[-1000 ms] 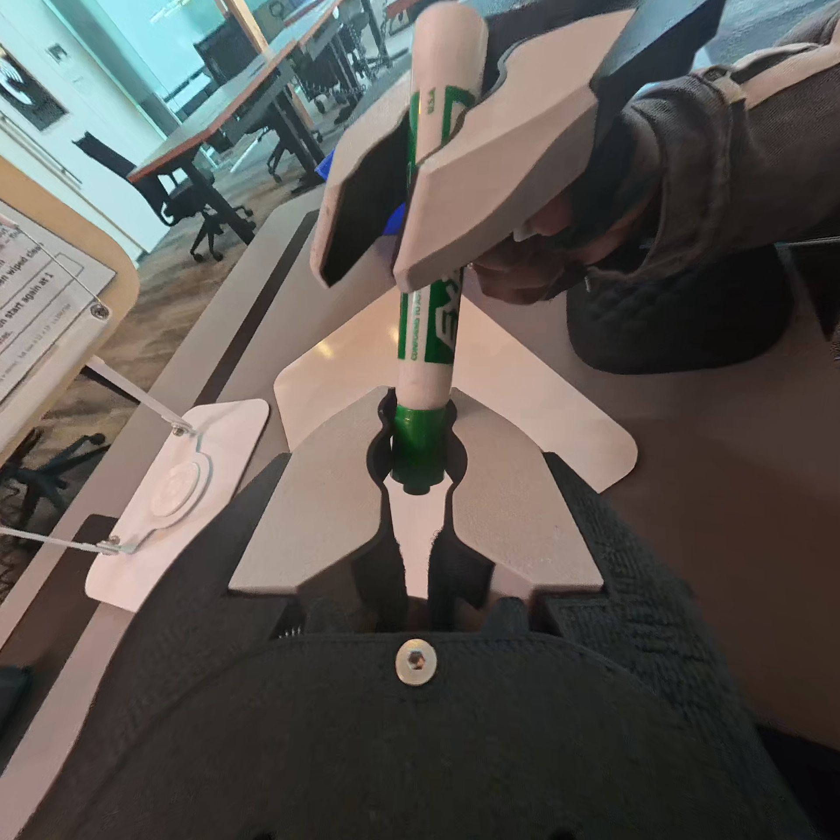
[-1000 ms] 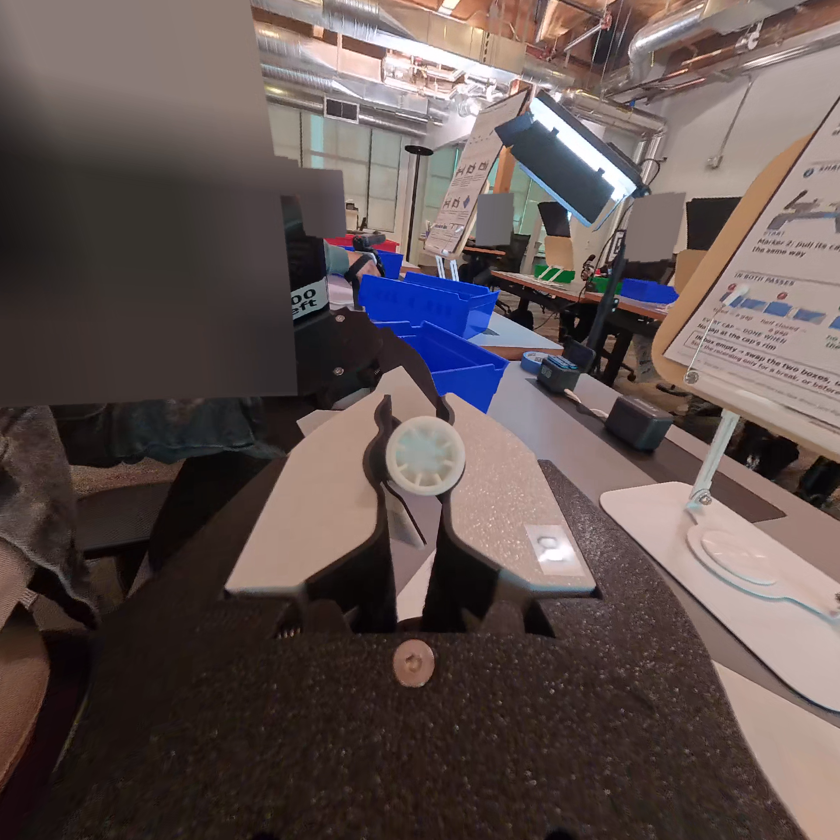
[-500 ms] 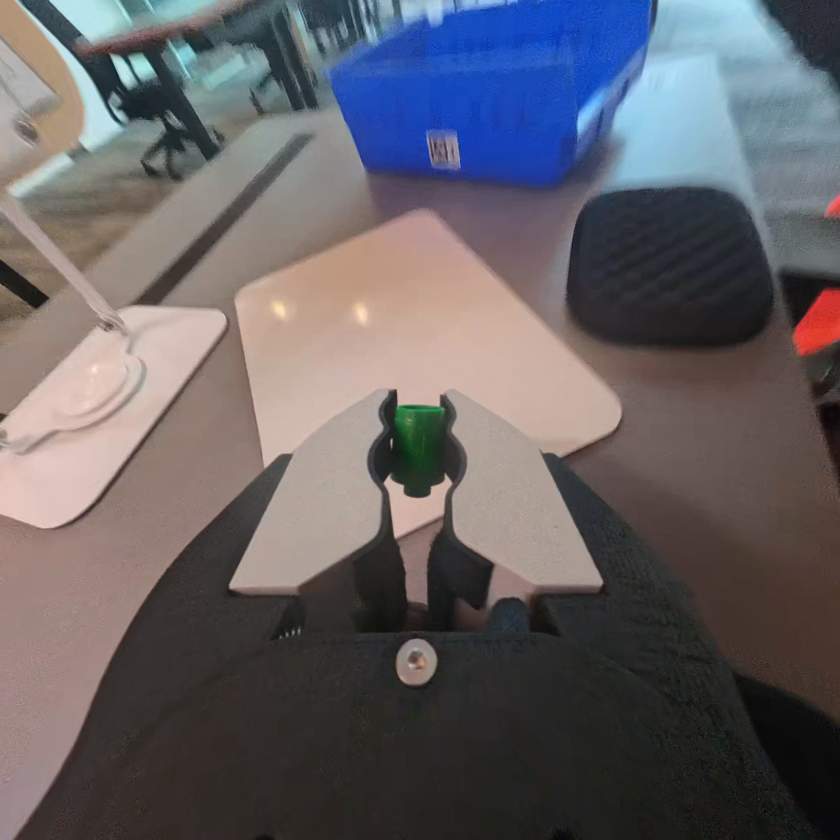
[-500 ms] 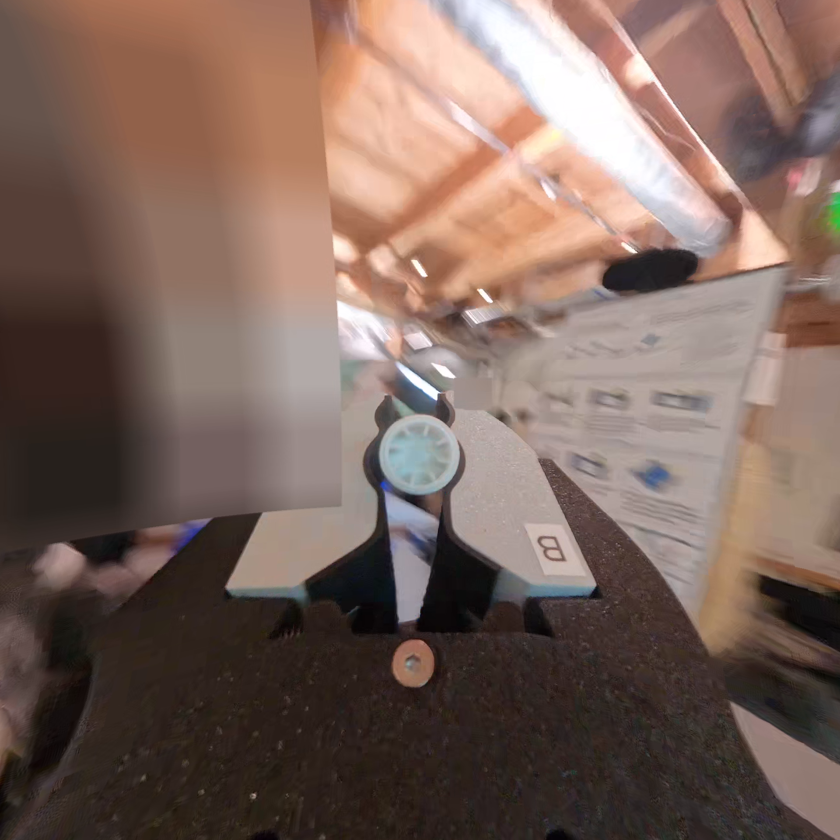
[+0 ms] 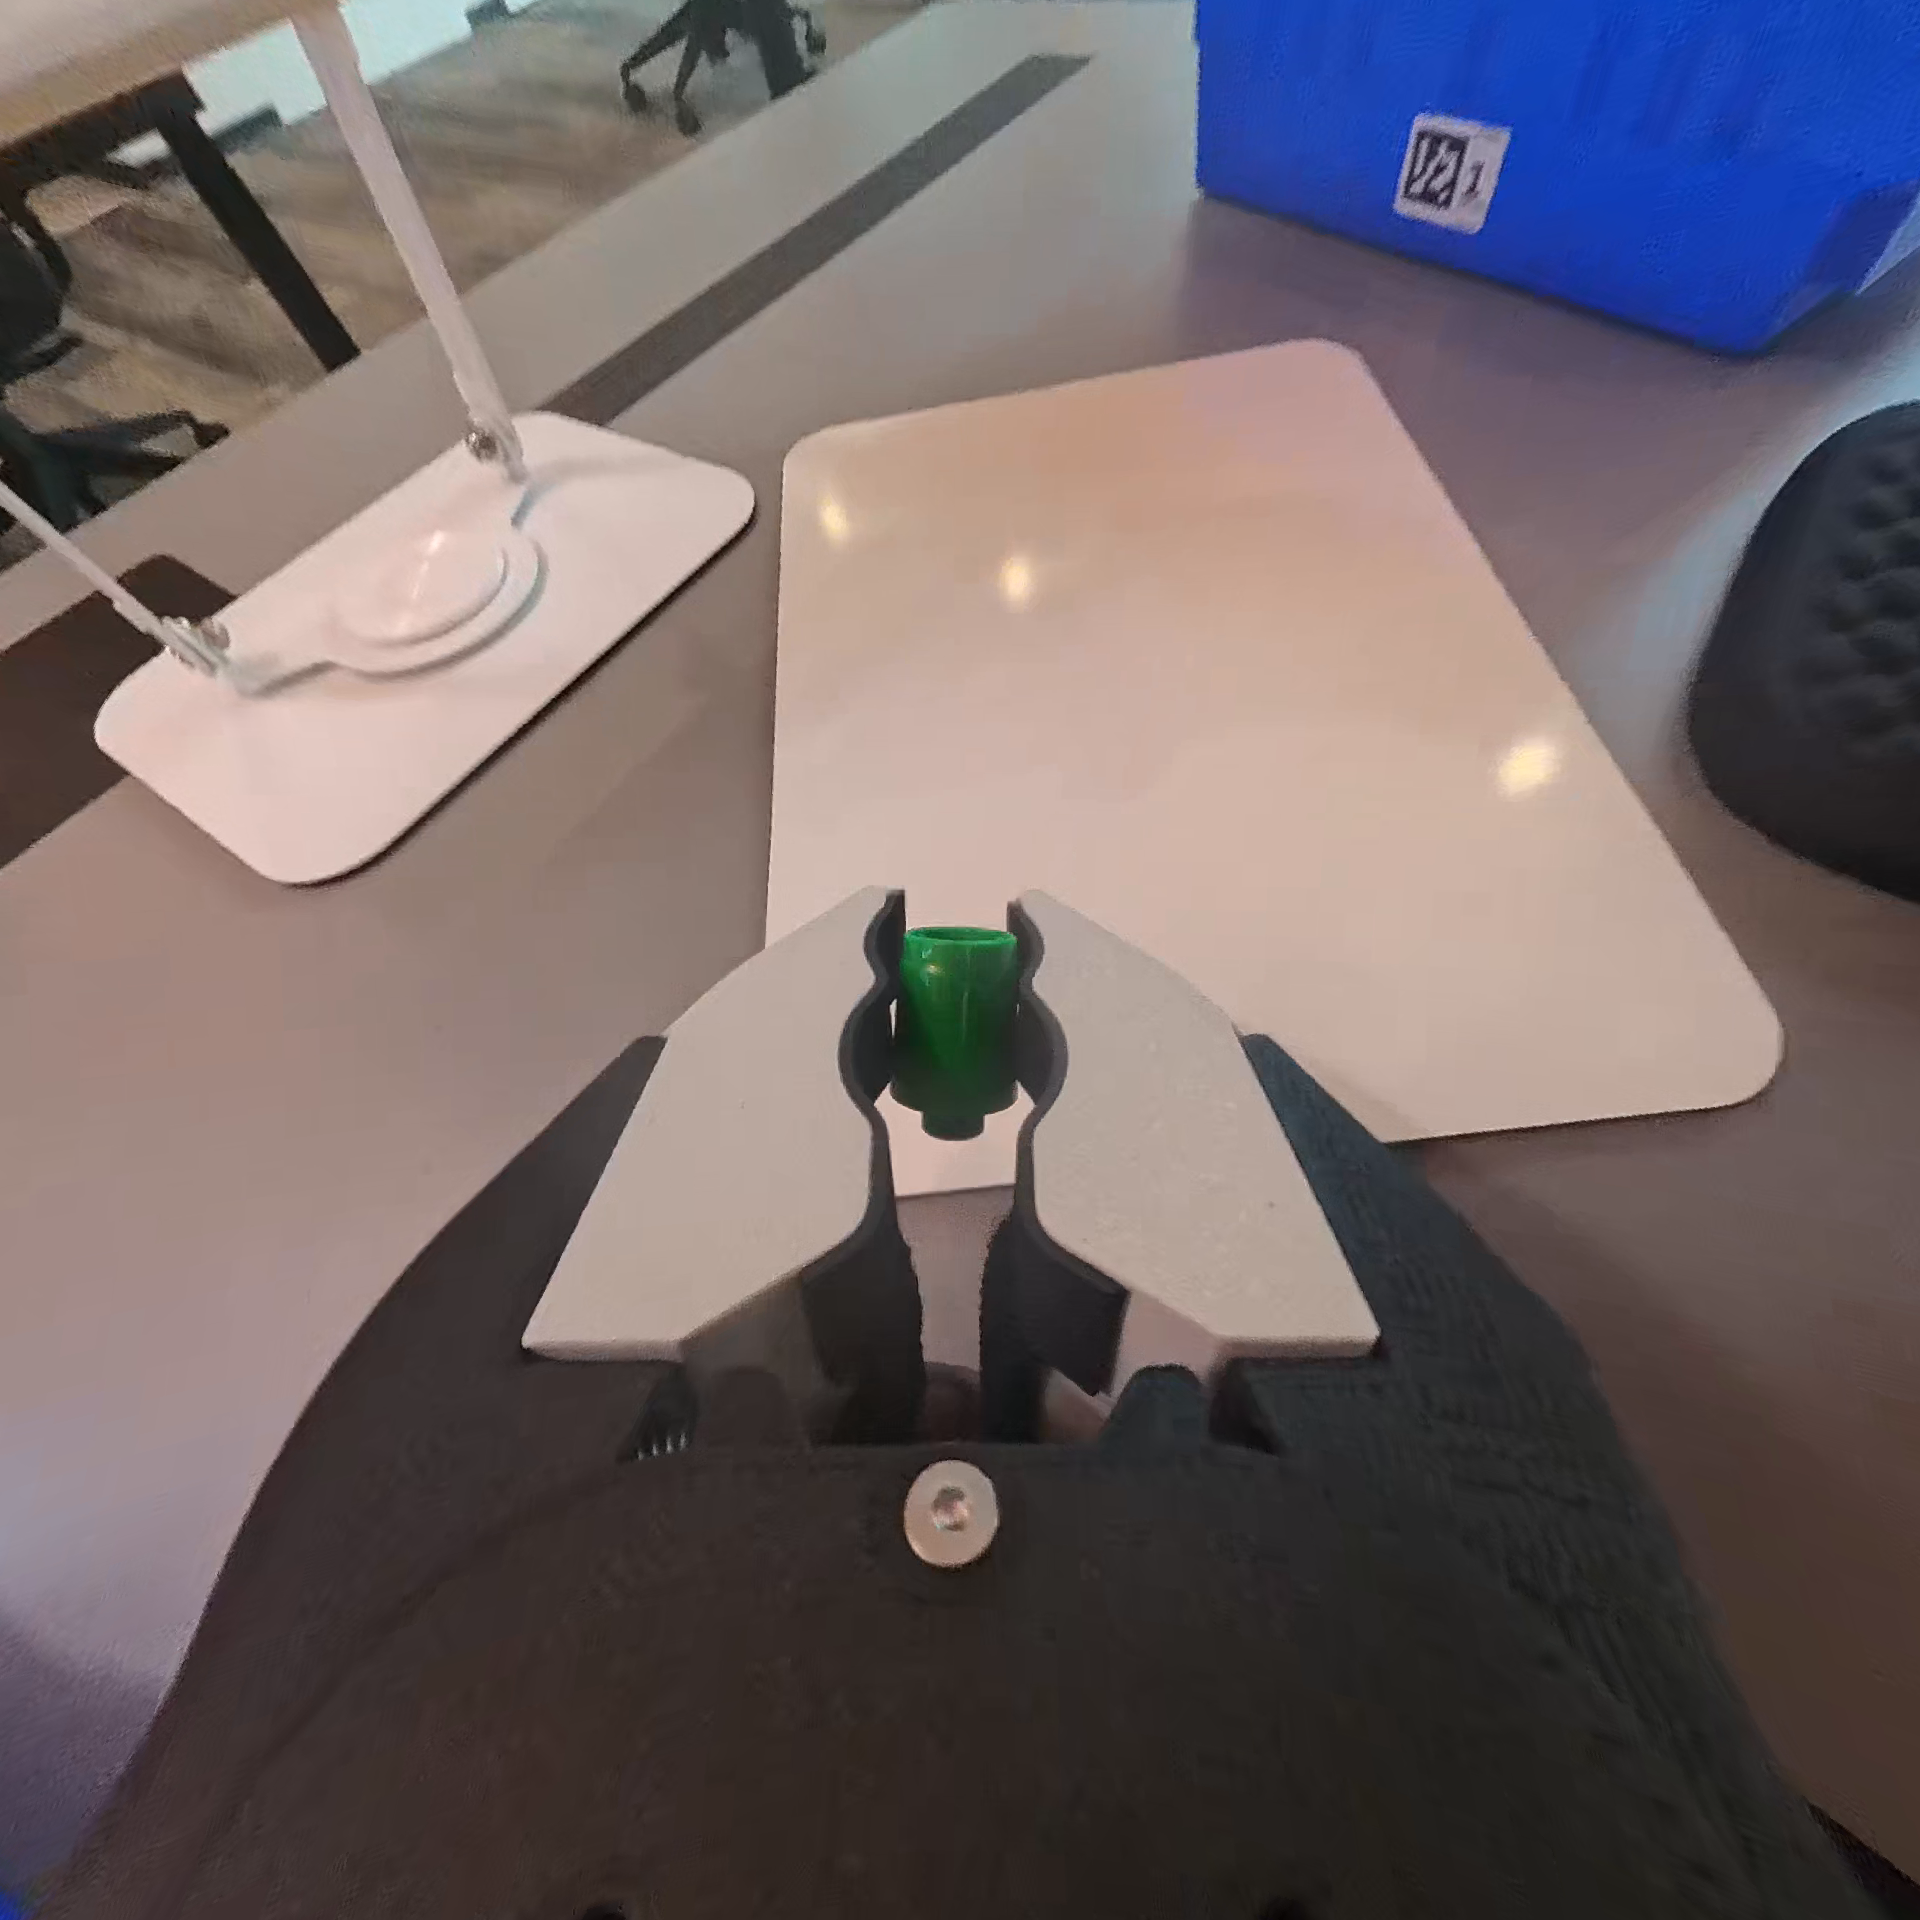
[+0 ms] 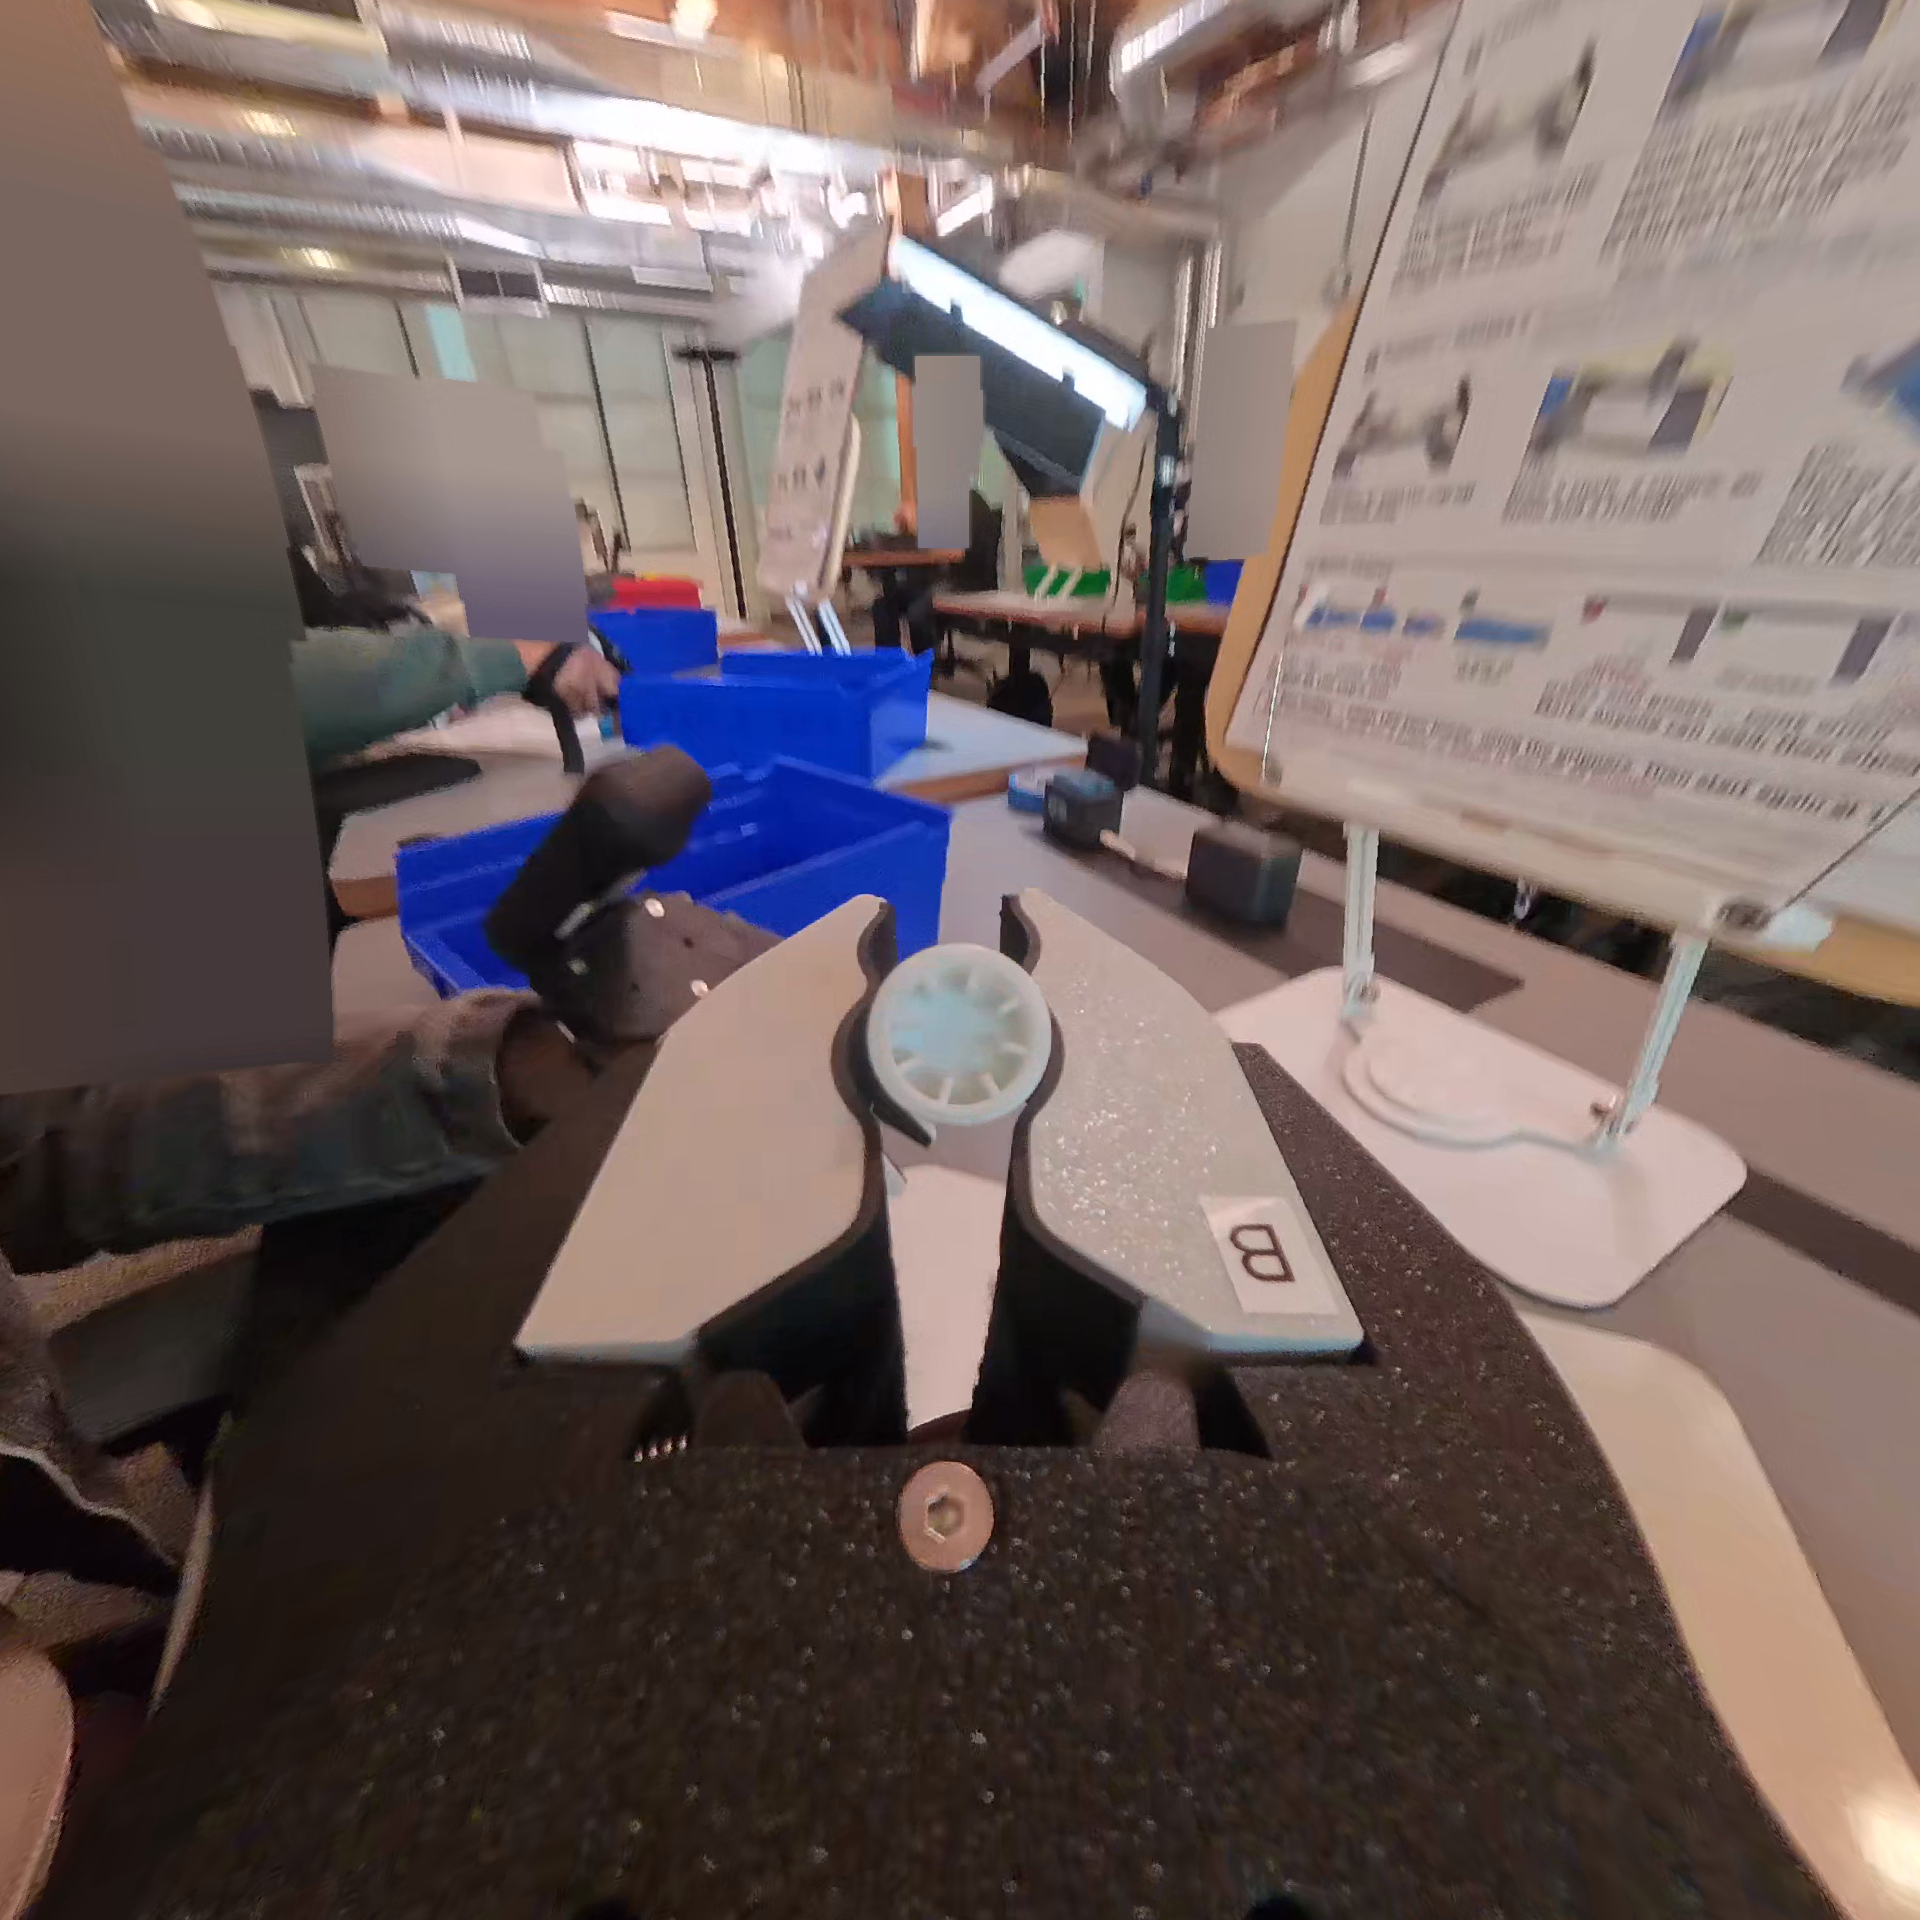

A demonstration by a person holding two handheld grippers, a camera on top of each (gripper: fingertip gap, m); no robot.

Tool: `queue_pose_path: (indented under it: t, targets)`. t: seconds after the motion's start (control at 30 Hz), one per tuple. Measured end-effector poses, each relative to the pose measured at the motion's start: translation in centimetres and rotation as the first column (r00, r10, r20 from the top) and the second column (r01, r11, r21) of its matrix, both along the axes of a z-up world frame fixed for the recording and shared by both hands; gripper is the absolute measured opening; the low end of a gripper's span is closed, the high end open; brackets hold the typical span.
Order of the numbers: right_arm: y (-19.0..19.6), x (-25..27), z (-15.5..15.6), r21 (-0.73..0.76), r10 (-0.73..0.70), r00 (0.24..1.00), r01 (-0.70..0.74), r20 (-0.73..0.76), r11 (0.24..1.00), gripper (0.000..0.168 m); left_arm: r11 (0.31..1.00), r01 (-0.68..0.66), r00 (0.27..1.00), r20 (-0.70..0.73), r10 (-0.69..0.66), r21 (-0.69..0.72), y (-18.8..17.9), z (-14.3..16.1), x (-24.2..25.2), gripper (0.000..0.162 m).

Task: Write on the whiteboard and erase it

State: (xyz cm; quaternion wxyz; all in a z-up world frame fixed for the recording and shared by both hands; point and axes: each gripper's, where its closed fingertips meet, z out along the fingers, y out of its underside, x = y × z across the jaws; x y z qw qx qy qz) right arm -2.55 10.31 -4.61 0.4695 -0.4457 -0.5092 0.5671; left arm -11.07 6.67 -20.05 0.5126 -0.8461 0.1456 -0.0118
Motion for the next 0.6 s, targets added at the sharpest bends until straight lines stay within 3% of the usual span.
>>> queue_pose_path:
  t: [0.23,0.6]
  targets:
    - [0.6,-4.2,-5.7,0.048,-0.053,0.985,0.046,0.162,0.998,0.02,0.995,-0.058,0.998,-0.024,0.056,-0.083,-0.1,-2.4,-1.8,0.019]
    - [-0.5,-6.4,-10.9,0.081,-0.052,0.953,0.03,0.298,0.996,0.02,0.991,-0.049,0.999,-0.003,0.049,-0.126,-0.4,-3.7,-2.4,0.019]
